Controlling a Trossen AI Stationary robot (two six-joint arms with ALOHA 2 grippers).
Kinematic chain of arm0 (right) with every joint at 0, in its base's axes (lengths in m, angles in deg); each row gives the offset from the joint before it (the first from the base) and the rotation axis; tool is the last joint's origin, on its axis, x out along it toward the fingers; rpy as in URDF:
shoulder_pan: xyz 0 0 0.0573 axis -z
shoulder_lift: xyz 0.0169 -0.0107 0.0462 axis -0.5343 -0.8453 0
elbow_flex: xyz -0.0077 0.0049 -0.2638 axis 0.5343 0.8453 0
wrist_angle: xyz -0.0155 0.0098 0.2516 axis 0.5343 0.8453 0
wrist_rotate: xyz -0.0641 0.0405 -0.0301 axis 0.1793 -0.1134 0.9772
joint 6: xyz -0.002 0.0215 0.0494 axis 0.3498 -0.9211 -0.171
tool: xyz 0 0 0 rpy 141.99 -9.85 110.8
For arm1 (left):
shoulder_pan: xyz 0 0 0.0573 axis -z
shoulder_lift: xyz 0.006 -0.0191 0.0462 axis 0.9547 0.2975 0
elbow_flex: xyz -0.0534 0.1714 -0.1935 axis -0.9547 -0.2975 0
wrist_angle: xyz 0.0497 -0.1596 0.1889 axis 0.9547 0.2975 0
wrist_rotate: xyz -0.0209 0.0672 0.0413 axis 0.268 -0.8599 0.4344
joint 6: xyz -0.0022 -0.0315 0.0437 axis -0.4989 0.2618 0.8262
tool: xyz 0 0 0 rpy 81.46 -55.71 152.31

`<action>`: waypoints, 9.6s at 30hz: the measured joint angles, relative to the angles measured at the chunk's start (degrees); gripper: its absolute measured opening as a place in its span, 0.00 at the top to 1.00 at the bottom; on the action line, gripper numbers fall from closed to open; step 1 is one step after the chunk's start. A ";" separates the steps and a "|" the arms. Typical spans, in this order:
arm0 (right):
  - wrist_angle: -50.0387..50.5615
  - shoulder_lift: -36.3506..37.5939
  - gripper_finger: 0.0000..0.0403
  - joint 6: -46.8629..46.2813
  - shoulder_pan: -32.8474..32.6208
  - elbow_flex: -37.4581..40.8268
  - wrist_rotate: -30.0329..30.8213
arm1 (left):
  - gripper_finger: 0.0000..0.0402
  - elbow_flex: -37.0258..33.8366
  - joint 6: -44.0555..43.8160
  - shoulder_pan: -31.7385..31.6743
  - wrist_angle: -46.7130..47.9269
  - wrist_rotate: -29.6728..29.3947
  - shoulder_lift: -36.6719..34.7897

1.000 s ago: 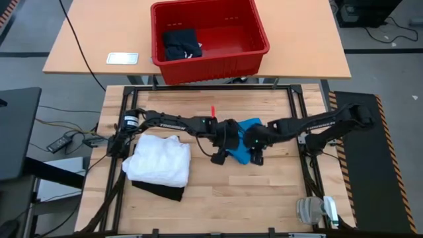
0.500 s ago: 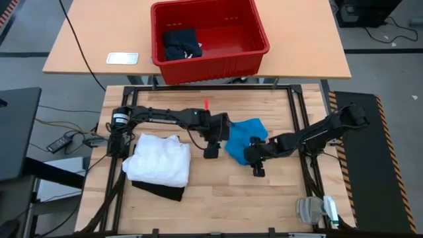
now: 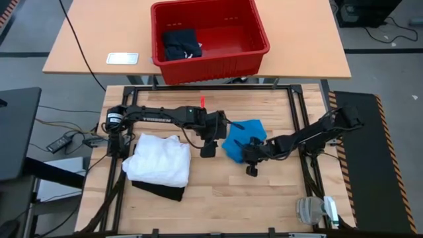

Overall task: Fold laundry
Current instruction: Fold the blue short, then put the folded blue short on the white shirt, then fold the dark blue short

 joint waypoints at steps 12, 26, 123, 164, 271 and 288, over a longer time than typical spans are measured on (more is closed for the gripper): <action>-10.53 18.56 0.94 -31.34 7.97 -7.49 -32.84 | 0.60 0.03 -0.26 -0.56 -0.29 0.07 -15.77; 0.01 13.18 0.95 -18.09 17.80 -5.94 -14.67 | 0.60 -0.01 -0.37 -4.89 -1.82 -4.15 -17.65; 25.84 17.83 0.54 -0.55 13.77 -7.94 0.61 | 0.99 0.02 6.74 4.68 20.66 -22.48 -24.47; 20.00 17.82 0.53 6.18 26.17 -7.94 -16.38 | 0.39 -13.36 -63.62 51.31 40.87 -26.31 -24.04; 10.00 -50.55 0.53 34.04 60.56 -89.25 -22.13 | 0.61 -1.46 -1.74 -50.75 -11.47 15.92 -19.23; 31.56 -43.22 0.53 31.89 60.08 -89.60 -29.32 | 0.61 0.26 -4.21 -50.92 1.95 21.21 -5.82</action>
